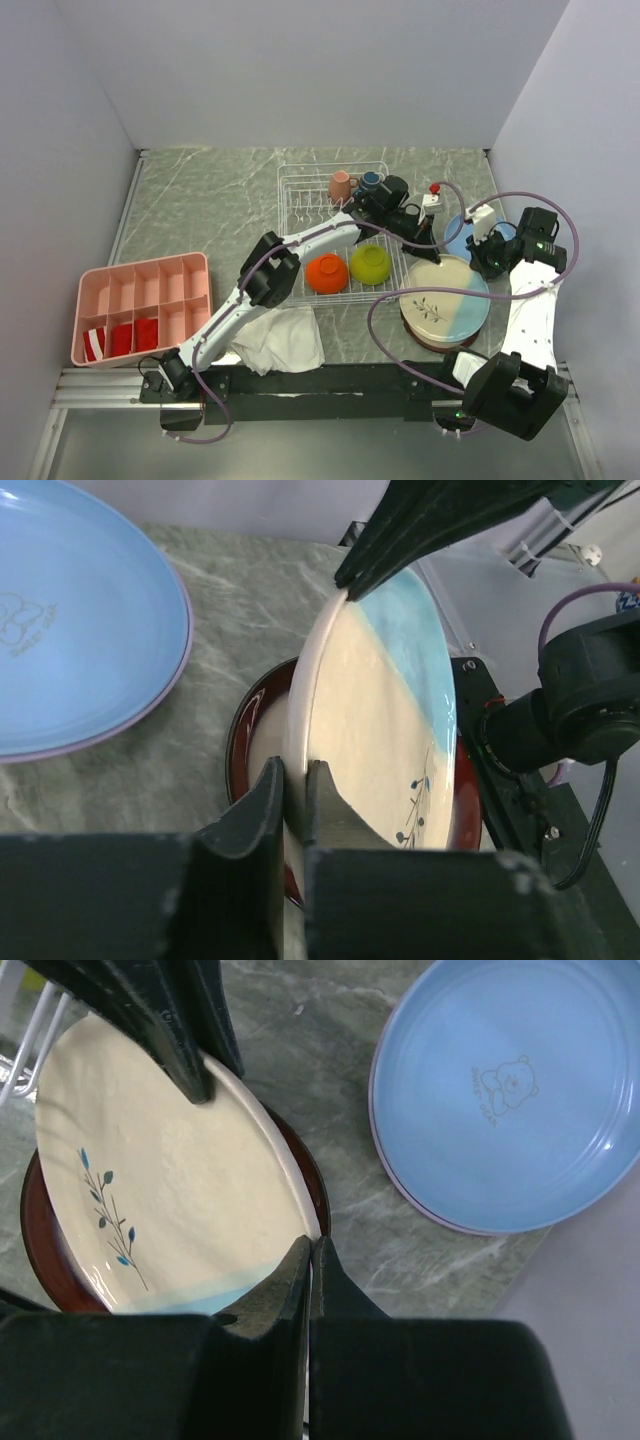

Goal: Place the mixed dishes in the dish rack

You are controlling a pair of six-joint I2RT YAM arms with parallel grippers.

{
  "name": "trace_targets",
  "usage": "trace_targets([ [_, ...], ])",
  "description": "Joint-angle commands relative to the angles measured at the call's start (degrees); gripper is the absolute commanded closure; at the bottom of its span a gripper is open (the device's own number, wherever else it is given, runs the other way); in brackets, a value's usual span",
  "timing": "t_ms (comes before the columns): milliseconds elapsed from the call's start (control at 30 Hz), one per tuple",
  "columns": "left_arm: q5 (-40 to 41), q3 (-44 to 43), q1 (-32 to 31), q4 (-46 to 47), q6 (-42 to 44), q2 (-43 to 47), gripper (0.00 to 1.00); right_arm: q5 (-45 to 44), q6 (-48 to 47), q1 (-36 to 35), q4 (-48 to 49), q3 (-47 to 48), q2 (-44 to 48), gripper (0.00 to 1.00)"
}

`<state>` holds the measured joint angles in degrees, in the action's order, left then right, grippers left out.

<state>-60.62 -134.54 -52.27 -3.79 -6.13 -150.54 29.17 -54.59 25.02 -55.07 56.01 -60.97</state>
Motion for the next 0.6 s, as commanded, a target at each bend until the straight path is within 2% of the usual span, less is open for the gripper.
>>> trace_targets([
  [0, -1.52, -1.25, -1.25, 5.09, -2.31, 0.95, 0.99, 3.18, 0.88, -0.32, 1.90, 2.70, 1.47, 0.93],
  [67, -0.82, -1.43, -1.25, 5.90, -2.31, 1.30, 0.99, 1.16, 2.11, -0.23, 1.98, 2.79, 1.21, 0.73],
  [100, -0.64, -1.43, -1.25, 6.08, -2.31, 1.48, 0.99, 0.72, 2.29, -0.14, 1.72, 2.88, 0.94, 0.57],
  [167, -0.29, -0.82, -1.25, 6.78, -2.39, 2.00, 0.99, 1.50, 0.55, -0.14, -0.91, 2.97, 0.59, 0.48],
  [300, 0.50, 1.29, -1.25, 8.36, -2.13, 3.67, 0.99, 3.79, -2.71, 0.12, -6.27, 3.75, -1.77, 0.42],
  [400, 1.11, 2.70, -1.25, 9.59, -2.04, 4.72, 0.99, 3.09, -1.23, 0.47, -5.23, 4.46, -4.06, 0.38],
  [567, 2.00, 6.30, -0.99, 13.89, -4.06, 6.66, 0.99, 3.79, -3.68, 1.26, -10.14, 7.18, -11.96, 0.38],
])
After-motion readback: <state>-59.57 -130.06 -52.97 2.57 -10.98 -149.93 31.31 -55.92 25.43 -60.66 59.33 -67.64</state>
